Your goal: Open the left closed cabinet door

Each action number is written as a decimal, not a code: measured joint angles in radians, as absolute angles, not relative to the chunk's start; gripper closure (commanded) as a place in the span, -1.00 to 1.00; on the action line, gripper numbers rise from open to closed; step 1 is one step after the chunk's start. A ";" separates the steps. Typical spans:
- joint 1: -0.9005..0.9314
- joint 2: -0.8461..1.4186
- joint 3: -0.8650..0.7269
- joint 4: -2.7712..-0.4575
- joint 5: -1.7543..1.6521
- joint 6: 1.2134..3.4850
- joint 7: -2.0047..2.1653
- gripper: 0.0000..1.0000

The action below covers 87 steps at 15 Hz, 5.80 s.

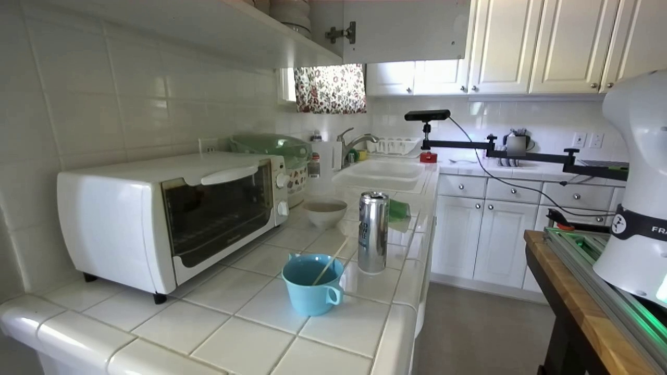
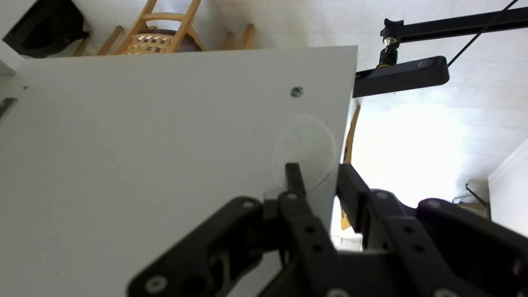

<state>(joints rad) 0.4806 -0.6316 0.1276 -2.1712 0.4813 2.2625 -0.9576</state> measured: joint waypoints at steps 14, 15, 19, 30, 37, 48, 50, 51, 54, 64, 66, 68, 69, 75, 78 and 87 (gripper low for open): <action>0.414 -0.603 0.137 -2.108 0.423 2.258 -0.810 -1.00; 0.402 -0.615 0.132 -2.109 0.415 2.252 -0.792 -1.00; 0.372 -0.654 0.126 -2.109 0.378 2.231 -0.710 -1.00; 0.326 -0.733 0.089 -2.079 0.269 2.179 -0.511 -1.00; 0.245 -0.821 0.087 -2.071 0.182 2.187 -0.325 -1.00; -0.033 -0.538 0.057 -1.974 0.051 2.298 -0.047 -1.00; -0.031 -0.457 0.034 -1.914 0.059 2.257 -0.036 -1.00; -0.026 -0.421 0.023 -1.881 0.073 2.221 -0.035 -1.00; -0.021 -0.330 0.008 -1.789 0.108 2.086 -0.017 -1.00; -0.023 -0.200 0.004 -1.696 0.095 1.798 0.072 -1.00; -0.024 -0.194 0.005 -1.710 0.088 1.818 0.072 -1.00; -0.023 -0.196 0.010 -1.748 0.068 1.894 0.072 -1.00; -0.022 -0.197 0.014 -1.775 0.064 1.940 0.072 -1.00; -0.016 -0.226 0.039 -1.969 0.042 2.133 0.076 -1.00; -0.015 -0.265 0.048 -2.033 0.028 2.131 0.097 -1.00; -0.015 -0.316 0.056 -2.085 0.030 1.978 0.129 -1.00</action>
<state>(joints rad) -0.0155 -0.3156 0.0560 -2.0846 0.0296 1.9783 0.1289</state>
